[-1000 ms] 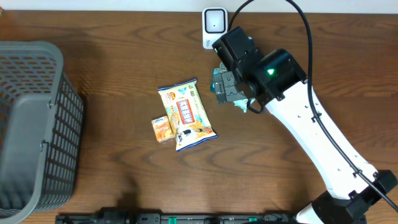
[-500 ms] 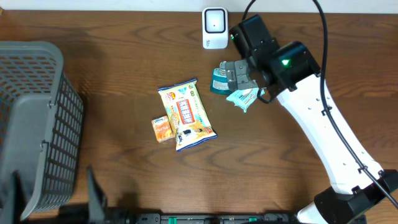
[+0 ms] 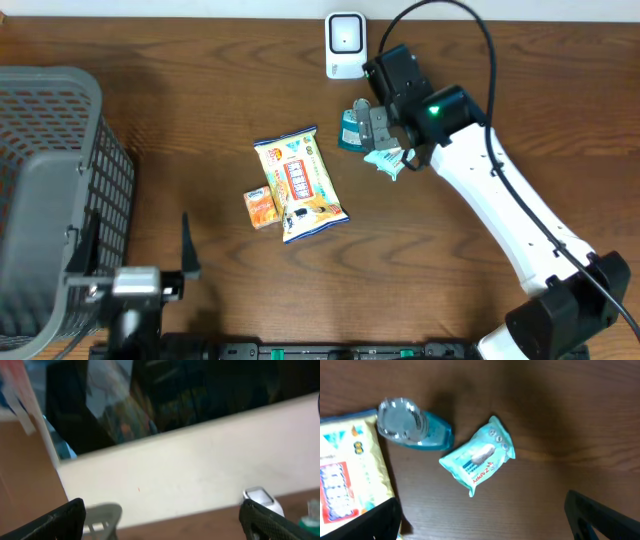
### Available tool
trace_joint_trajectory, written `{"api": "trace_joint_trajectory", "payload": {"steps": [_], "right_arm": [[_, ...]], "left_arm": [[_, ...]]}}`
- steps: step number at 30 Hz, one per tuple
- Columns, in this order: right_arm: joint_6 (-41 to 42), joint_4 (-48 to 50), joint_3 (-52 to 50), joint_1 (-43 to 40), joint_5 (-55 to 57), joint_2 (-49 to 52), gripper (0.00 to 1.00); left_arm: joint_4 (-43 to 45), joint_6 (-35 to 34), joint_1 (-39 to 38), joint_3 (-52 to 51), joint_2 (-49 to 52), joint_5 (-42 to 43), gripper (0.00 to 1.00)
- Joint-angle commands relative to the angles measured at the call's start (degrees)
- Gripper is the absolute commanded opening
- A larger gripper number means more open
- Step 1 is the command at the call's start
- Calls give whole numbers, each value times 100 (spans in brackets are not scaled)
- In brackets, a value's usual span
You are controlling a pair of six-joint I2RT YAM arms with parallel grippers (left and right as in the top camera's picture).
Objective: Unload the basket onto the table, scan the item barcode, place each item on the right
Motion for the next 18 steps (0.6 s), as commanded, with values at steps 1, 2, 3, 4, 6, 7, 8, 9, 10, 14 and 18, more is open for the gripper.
{"api": "trace_joint_trajectory", "payload": {"steps": [1, 2, 3, 4, 6, 7, 8, 9, 10, 14, 18], "right_arm": [[-691, 225, -199, -52, -485, -15, 99], [-782, 240, -199, -74, -634, -15, 99], [-870, 245, -199, -98, -750, -15, 99], [-1067, 262, -197, -138, -927, -15, 99], [-1460, 267, -199, -223, -1222, -15, 99], [-1593, 264, -199, -260, -1329, -15, 99], [-1764, 264, -199, -304, -1460, -15, 99], [-1945, 271, -199, -352, -1604, -15, 99], [-2120, 295, -199, -400, -1746, -15, 99], [-2594, 483, -205, -581, -2212, -15, 99], [-2929, 702, -236, -780, -2820, -11, 99]], "left_arm": [[39, -96, 31, -317, 195, -70, 98], [11, -96, 31, -382, 227, -70, 98], [-9, -96, 31, -431, 251, -70, 98], [-44, -96, 31, -487, 271, -70, 98], [-125, -96, 31, -551, 295, -70, 98], [-173, -96, 31, -570, 299, -70, 98], [-221, -96, 31, -588, 299, -70, 98], [-284, -96, 31, -603, 299, -70, 98], [-358, -98, 31, -614, 299, -68, 98], [-734, -96, 31, -619, 299, -22, 98], [-1047, -96, 31, -621, 299, -22, 98]]}}
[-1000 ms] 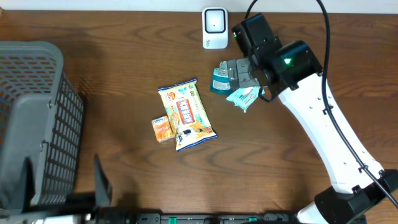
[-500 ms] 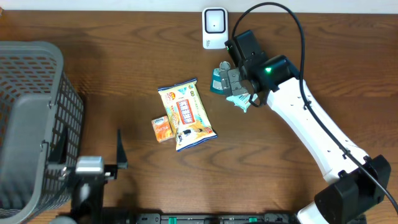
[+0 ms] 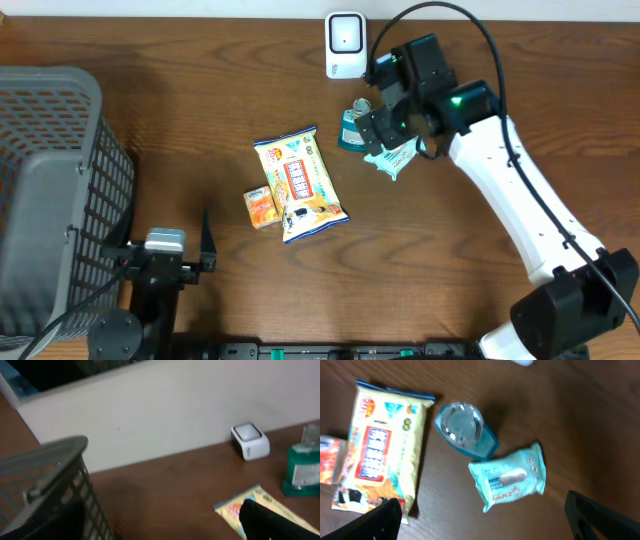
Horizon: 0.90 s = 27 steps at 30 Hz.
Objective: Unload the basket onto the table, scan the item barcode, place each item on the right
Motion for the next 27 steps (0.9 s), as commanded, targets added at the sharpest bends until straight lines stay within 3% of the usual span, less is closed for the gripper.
{"api": "trace_joint_trajectory", "payload": {"steps": [1, 9, 15, 24, 27], "right_arm": [[-726, 107, -90, -175, -898, -13, 99], [-2159, 332, -448, -219, -1464, 111, 99], [-2282, 857, -455, -219, -1427, 293, 99], [-2684, 1340, -457, -249, -1333, 409, 99], [-2684, 1460, -457, -271, -1333, 553, 99]], "left_arm": [[-160, -96, 31, -13, 0, -24, 98], [-481, -96, 31, -13, 0, -28, 98], [-1362, -94, 31, -13, 0, -28, 98], [-3696, -96, 31, -13, 0, -28, 98], [-3797, -74, 31, -24, -2, -28, 98]]}}
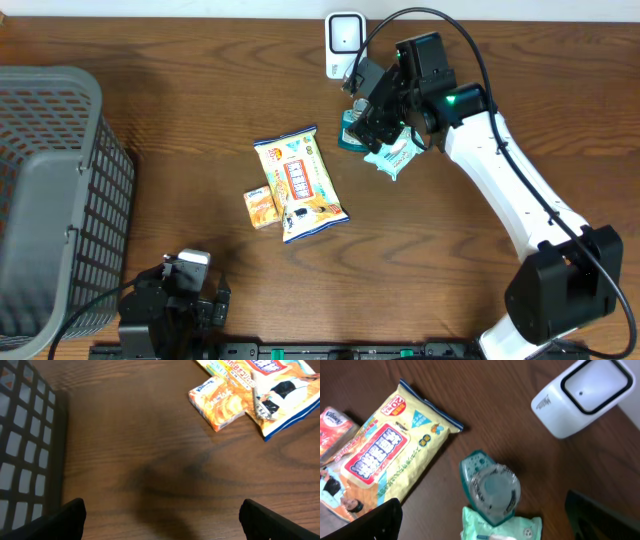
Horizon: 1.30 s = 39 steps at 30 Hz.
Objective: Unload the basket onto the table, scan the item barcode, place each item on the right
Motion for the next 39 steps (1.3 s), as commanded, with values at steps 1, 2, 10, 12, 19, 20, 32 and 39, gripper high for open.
{"api": "trace_joint_trajectory", "payload": {"steps": [1, 2, 10, 12, 19, 20, 32, 39], "right_arm": [[-232, 103, -28, -83, -39, 372, 99], [-251, 116, -28, -92, -55, 446, 99], [-247, 387, -26, -83, -98, 1008, 99], [-236, 485, -26, -83, -153, 1099, 99], [-107, 743, -26, -94, -210, 1346, 67], [-61, 745, -26, -94, -208, 1353, 61], [511, 802, -13, -199, -525, 1296, 20], [723, 468, 17, -249, -459, 1161, 20]], "left_arm": [[-33, -74, 31, -13, -4, -28, 98], [-31, -74, 31, -13, -4, -28, 98], [-31, -74, 31, -13, -4, -28, 98], [-33, -74, 31, -13, -4, -28, 98], [-31, -74, 31, -13, -4, -28, 98], [-31, -74, 31, -13, -4, -28, 98], [-31, -74, 31, -13, -4, -28, 98], [-31, -74, 31, -13, -4, -28, 98]]}}
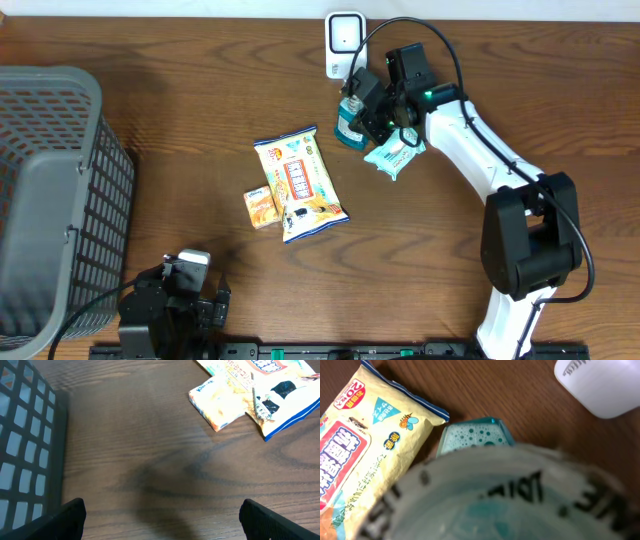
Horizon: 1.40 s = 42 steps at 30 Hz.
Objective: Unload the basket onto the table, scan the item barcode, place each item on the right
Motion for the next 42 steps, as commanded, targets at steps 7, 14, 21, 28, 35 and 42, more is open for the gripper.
{"api": "trace_joint_trajectory", "payload": {"steps": [7, 14, 21, 28, 35, 42], "right_arm": [[238, -999, 37, -55, -94, -533, 15], [710, -1637, 35, -33, -94, -675, 10], [1088, -1495, 35, 92, -33, -680, 10], [1888, -1003, 35, 634, 1438, -680, 2], [2990, -1102, -24, 1329, 2476, -807, 2], [3407, -1808, -345, 1423, 2636, -2000, 2]], "left_arm": [[-13, -74, 31, -13, -4, -28, 98], [-13, -74, 31, -13, -4, -28, 98], [-15, -74, 31, -13, -4, -28, 98], [-15, -74, 31, -13, -4, -28, 98], [-15, -74, 31, -13, -2, -28, 98], [-15, -74, 31, -13, -2, -28, 98]]}}
